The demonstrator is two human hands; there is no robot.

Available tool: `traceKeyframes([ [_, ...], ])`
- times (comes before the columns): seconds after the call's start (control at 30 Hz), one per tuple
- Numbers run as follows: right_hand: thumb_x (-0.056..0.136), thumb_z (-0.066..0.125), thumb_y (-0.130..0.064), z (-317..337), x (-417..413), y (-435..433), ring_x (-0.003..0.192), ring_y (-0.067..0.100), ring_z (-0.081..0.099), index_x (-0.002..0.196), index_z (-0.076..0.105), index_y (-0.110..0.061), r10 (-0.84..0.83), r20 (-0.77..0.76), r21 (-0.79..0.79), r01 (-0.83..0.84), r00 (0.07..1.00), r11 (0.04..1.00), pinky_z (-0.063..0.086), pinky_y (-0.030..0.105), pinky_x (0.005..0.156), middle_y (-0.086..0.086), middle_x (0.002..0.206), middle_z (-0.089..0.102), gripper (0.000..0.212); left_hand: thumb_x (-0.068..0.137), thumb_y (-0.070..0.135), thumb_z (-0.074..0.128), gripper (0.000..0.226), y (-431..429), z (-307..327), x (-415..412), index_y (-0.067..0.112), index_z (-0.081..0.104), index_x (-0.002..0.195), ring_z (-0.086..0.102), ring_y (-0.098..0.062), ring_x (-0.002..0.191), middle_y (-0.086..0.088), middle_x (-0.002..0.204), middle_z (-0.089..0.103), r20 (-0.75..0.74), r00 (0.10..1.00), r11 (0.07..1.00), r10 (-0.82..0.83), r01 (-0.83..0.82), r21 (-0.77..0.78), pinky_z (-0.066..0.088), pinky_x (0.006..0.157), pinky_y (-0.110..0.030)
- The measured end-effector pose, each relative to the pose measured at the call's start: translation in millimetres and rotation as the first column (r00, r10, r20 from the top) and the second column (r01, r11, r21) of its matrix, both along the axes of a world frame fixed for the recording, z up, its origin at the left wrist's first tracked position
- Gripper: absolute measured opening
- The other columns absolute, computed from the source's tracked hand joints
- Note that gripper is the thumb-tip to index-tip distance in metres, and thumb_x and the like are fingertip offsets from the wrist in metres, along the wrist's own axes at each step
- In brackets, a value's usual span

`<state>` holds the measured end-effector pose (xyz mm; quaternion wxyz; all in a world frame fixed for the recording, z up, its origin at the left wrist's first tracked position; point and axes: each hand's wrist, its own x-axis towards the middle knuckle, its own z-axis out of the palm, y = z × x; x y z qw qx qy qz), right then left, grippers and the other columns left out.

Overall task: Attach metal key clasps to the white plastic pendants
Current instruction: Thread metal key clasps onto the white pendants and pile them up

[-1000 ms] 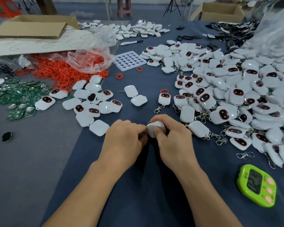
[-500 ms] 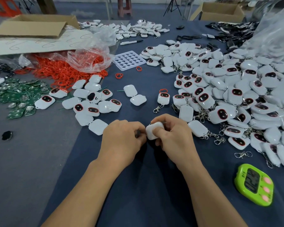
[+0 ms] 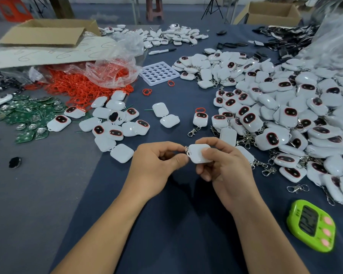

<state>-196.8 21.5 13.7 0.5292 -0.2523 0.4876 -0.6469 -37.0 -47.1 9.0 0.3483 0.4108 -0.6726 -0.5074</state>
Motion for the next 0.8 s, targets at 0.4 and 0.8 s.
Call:
traceKeyframes([
  [0.4, 0.091, 0.052, 0.008, 1.6, -1.7, 3.1, 0.047, 0.021, 0.054, 0.088, 0.077, -0.01, 0.066, 0.042, 0.034, -0.068, 0.997, 0.997, 0.036, 0.024, 0.04, 0.015, 0.074, 0.068, 0.031, 0.088, 0.013, 0.078, 0.016, 1.9, 5.4, -2.6, 0.028, 0.081, 0.081, 0.064, -0.002, 0.068, 0.008, 0.072, 0.073, -0.17, 0.985, 0.992, -0.027, 0.047, 0.119, 0.05, 0.068, -0.014],
  [0.8, 0.093, 0.054, 0.01, -1.2, -1.9, 2.8, 0.048, 0.02, 0.054, 0.091, 0.077, -0.011, 0.048, 0.052, 0.015, -0.049, 0.998, 0.999, 0.038, 0.024, 0.041, 0.02, 0.082, 0.07, 0.031, 0.079, 0.02, 0.087, 0.014, -5.2, 2.3, -0.7, 0.027, 0.078, 0.071, 0.054, -0.006, 0.058, 0.006, 0.062, 0.067, -0.067, 0.996, 0.997, -0.059, 0.062, 0.049, 0.045, 0.059, -0.018],
])
